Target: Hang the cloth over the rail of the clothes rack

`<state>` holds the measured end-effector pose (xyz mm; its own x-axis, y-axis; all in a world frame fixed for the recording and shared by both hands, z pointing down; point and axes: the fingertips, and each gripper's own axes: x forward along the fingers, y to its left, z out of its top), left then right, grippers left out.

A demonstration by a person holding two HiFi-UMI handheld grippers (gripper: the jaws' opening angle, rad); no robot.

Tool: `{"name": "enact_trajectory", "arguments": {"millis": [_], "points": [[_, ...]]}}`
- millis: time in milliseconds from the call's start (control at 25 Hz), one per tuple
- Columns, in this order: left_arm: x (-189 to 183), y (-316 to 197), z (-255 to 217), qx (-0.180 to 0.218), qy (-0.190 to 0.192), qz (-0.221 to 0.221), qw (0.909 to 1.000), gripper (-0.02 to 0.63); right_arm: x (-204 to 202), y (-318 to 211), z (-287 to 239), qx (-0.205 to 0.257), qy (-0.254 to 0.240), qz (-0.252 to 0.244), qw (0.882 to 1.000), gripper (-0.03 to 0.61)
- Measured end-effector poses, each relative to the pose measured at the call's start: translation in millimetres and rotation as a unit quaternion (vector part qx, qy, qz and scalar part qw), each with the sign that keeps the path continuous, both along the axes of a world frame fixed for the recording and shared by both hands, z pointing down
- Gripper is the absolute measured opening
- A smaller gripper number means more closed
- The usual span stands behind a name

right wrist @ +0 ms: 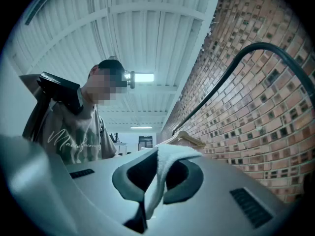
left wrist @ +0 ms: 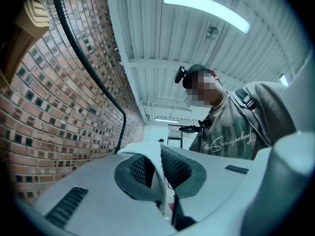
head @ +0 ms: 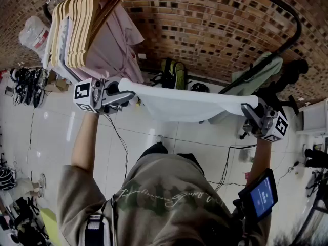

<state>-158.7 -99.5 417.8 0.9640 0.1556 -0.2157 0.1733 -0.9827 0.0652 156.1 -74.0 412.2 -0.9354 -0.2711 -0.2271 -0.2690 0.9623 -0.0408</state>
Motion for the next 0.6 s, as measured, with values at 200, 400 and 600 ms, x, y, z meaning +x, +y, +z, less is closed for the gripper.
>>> {"name": "enact_trajectory", "arguments": {"millis": [200,400,600], "points": [[6.9,-15.9,-25.1,-0.001,-0.022,0.000,0.9998,0.018,7.1,-25.6,-25.9,-0.014,-0.015,0.016,1.000,0.014],[17.7,-30.8,-86.3,0.009,0.038,0.008,0.9992,0.018,24.5,-47.0,-77.5,-0.002,-0.030,-0.003,1.000,0.014],[28.0,-59.4,-142.7,0.001,0.058,-0.019,0.9982,0.018,35.6,-65.0,-131.9,0.038,0.001,-0.017,0.999,0.014]]}}
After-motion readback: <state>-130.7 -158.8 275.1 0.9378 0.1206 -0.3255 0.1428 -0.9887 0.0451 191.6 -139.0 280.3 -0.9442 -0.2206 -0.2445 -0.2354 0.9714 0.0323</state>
